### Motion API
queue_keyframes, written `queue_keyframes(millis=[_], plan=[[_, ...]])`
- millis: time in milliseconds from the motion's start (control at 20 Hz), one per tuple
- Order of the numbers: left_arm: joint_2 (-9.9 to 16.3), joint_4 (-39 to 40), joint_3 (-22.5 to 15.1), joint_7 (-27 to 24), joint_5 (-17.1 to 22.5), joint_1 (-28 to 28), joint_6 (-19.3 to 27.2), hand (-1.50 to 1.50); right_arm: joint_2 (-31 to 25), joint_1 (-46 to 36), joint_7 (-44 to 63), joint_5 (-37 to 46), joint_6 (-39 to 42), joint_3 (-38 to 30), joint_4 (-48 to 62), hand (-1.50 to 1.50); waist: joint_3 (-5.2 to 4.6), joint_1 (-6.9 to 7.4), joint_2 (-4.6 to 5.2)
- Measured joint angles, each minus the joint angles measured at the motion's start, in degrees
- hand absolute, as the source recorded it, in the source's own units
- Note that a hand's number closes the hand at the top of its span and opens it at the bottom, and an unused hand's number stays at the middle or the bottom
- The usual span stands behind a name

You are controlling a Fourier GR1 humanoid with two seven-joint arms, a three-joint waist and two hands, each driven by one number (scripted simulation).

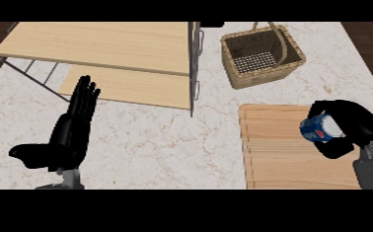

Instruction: Pick the can from the cutting board and place it in the basket

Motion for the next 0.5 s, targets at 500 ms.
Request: queue_keyframes(millis=[500], plan=[[-0.4,-1.4,-1.5,1.1,-0.9,-1.5,-0.7,0.0,12.4,-9.2,21.9,6.7,-6.0,-2.9,4.0,1.5,0.06,3.93,1.64]])
